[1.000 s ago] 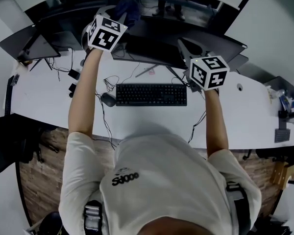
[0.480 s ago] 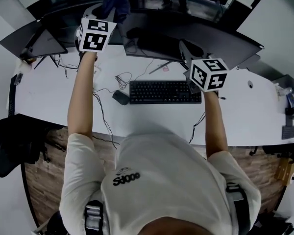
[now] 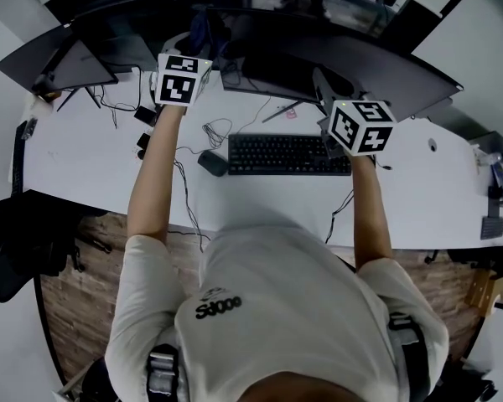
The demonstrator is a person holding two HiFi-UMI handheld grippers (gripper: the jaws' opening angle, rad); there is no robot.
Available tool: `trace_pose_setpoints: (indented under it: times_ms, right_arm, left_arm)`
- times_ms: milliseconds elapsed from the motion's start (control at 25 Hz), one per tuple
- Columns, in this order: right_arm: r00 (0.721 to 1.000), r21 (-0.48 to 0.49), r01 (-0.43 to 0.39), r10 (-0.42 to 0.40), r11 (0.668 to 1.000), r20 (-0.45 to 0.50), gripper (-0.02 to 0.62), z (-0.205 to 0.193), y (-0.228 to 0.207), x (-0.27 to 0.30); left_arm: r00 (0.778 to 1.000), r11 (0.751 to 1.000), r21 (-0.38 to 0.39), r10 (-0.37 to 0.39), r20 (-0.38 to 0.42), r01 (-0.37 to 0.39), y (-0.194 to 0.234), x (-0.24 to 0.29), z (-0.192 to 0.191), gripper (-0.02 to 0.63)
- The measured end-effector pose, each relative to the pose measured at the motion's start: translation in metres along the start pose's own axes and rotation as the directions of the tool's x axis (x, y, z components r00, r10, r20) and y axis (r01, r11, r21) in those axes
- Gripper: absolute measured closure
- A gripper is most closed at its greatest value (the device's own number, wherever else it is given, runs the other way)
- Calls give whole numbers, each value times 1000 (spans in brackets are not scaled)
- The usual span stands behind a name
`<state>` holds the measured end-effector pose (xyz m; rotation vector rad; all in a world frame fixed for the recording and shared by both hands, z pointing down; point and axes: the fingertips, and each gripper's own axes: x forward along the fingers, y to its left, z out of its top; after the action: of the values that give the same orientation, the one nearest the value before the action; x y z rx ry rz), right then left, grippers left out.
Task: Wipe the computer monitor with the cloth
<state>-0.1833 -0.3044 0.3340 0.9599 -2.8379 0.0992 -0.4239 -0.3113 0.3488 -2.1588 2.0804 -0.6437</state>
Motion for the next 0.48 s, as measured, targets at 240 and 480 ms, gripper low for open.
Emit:
trace_pose_setpoints:
  times_ms: [240,480]
  right_arm:
    - [999,2,-12,13,1000,-50,598,-18,2,13]
    - [997,-10,-4,4,1000,-80,598,-33,1,25]
  left_arm:
    - [995,993,-97,-67,-70,60,-19,19,-56,525]
    - [985,981,-169,-114,-133,90,-39,32,-103,523]
